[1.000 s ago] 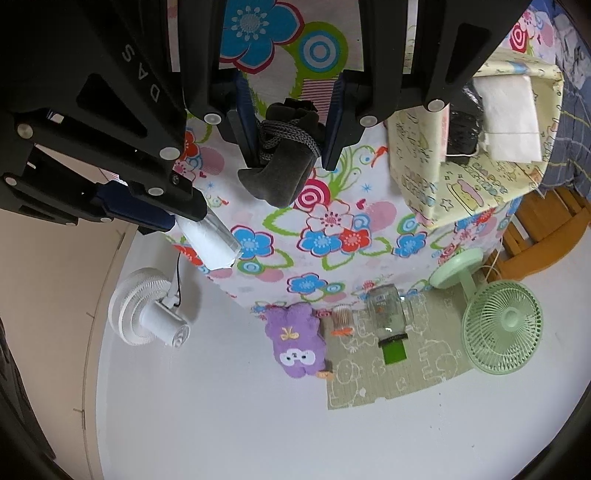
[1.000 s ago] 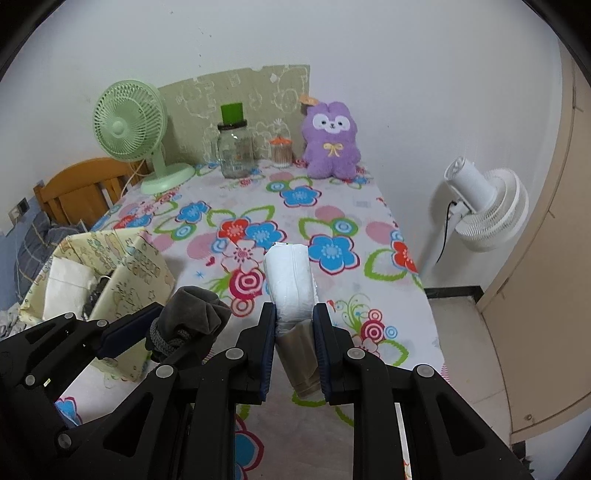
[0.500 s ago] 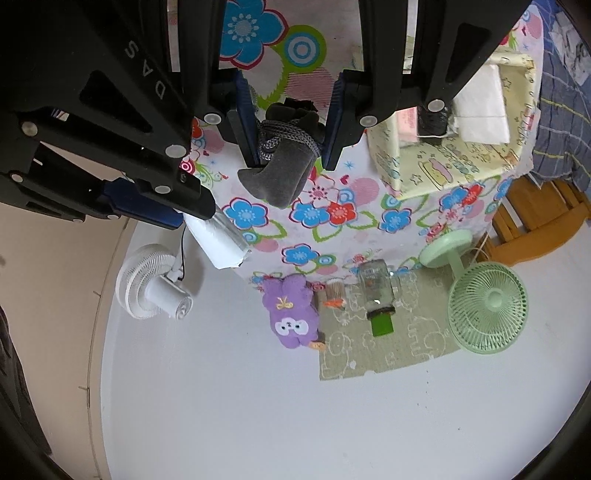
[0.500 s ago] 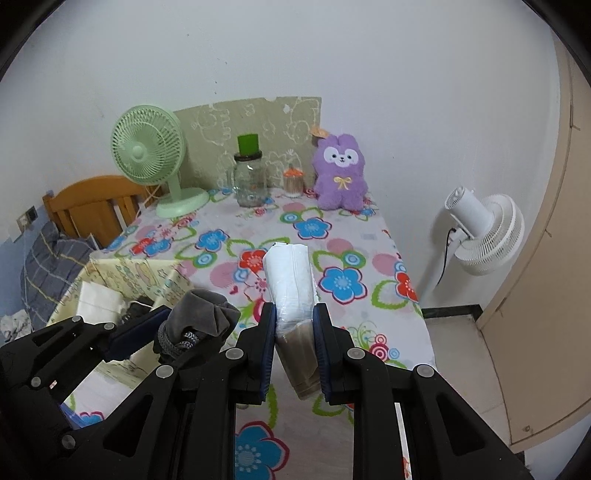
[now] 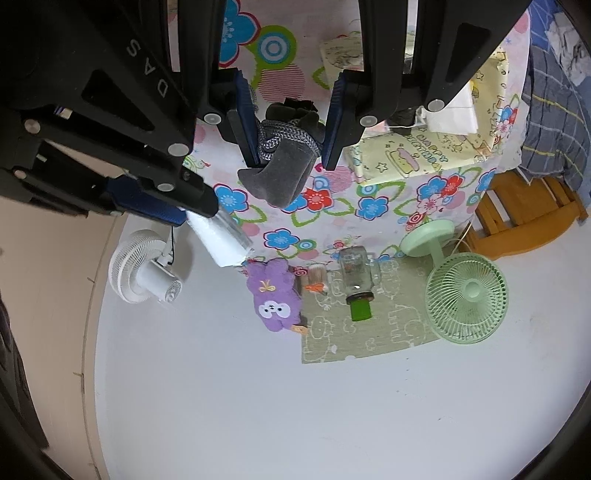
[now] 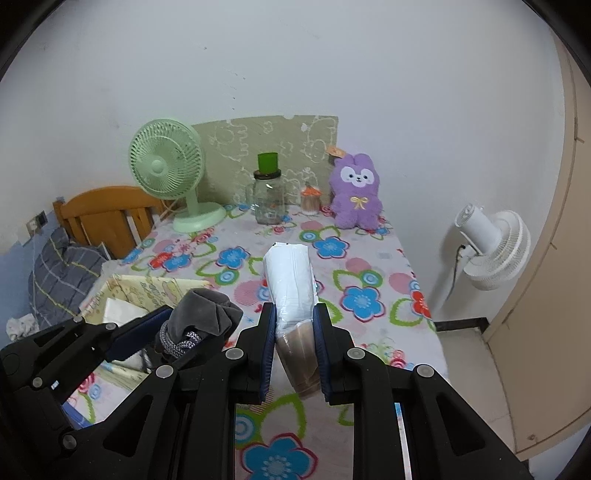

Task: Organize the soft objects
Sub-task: 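Carry the grey sock and rolled cloth with both tools over the fabric box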

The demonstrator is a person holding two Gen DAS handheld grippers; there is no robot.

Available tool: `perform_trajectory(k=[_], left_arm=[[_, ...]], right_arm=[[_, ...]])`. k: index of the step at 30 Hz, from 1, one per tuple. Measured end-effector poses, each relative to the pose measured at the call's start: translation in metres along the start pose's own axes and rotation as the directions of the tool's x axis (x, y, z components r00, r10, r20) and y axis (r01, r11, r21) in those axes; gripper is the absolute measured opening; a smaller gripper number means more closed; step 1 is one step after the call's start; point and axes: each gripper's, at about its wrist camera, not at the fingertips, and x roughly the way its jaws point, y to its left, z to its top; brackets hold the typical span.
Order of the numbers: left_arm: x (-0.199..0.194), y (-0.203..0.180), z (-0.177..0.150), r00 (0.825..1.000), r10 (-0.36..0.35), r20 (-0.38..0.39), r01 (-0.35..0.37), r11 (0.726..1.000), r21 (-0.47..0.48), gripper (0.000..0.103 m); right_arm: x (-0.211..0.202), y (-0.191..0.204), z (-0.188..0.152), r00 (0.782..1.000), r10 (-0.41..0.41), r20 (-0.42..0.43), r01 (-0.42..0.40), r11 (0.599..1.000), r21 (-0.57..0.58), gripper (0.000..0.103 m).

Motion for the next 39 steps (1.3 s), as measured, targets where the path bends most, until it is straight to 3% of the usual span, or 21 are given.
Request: perform_trajectory(k=[21, 39], left_arm=[[0.001, 0.076, -0.010, 0.993, 0.117, -0.012, -0.117, 0.992, -0.042, 0.034], [0.025, 0.134, -0.039, 0.980, 0.168, -0.103, -0.180, 0.977, -0.118, 0.034]], right_arm=[[0.035, 0.074, 0.014, 0.994, 0.104, -0.017, -0.104, 0.993, -0.048, 0.023], [0.074, 0.128, 0.006, 0.980, 0.172, -0.100, -0.181, 0.979, -0.092, 0.023]])
